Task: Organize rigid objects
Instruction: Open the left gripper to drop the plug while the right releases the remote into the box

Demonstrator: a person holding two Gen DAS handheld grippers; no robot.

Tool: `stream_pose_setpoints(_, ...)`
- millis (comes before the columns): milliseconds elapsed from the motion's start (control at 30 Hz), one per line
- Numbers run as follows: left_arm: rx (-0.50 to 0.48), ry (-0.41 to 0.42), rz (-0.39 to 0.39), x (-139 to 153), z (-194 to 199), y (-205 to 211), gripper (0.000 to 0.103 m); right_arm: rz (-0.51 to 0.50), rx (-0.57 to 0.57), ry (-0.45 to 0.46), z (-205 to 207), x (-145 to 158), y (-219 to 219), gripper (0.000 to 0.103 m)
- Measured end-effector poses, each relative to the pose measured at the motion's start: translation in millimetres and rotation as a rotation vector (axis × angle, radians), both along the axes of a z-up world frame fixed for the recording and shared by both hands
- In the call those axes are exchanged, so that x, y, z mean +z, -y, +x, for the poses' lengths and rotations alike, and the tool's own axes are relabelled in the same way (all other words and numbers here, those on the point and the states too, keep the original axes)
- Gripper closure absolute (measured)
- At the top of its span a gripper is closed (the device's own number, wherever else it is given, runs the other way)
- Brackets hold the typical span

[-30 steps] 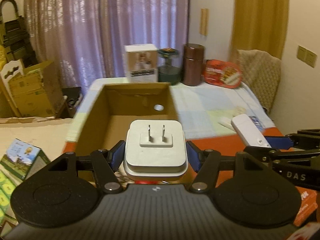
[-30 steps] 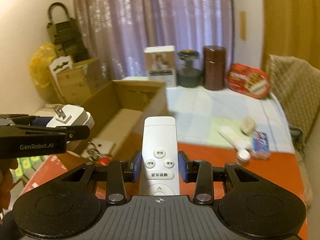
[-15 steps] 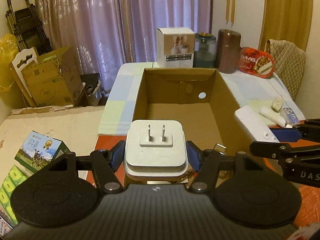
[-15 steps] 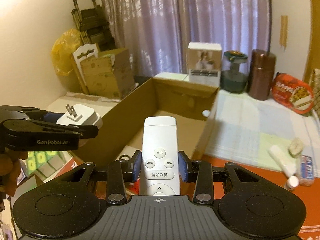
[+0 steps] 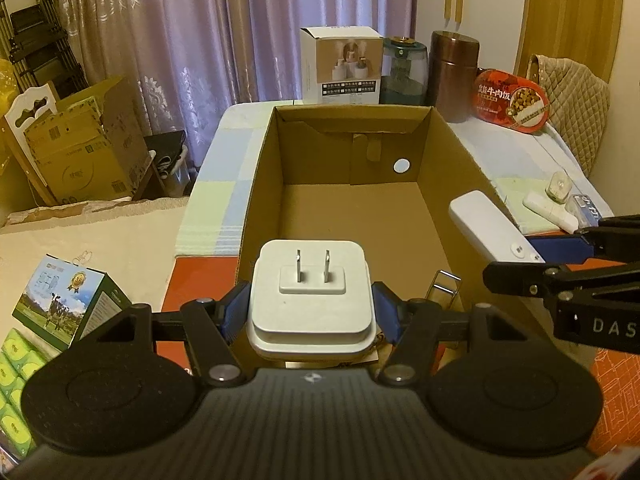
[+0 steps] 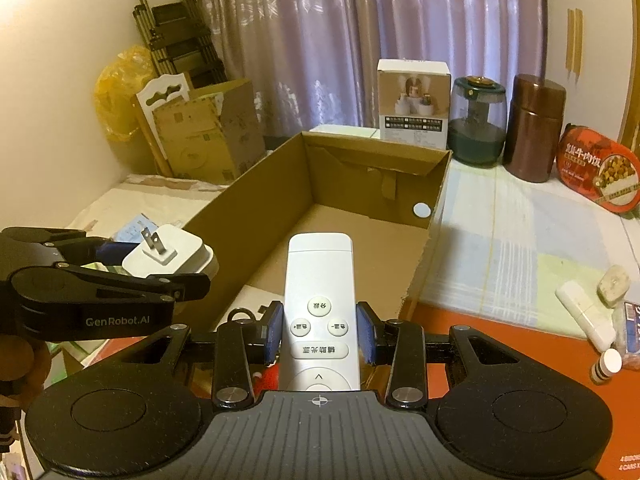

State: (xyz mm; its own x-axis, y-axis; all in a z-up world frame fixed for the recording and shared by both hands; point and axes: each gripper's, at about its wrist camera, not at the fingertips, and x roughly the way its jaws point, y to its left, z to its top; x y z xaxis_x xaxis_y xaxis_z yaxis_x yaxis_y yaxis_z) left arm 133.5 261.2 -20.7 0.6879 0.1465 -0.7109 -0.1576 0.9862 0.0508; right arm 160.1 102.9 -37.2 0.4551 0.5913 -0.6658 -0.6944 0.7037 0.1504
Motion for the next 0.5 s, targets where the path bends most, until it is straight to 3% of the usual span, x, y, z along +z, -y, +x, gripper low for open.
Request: stream_pose_setpoints(500, -0.015, -0.039, -0.011, -16.5, 5.8, 3.9, 0.044, 0.003, -0.012, -0.029, 6.5, -10.9, 0.7, 0.068)
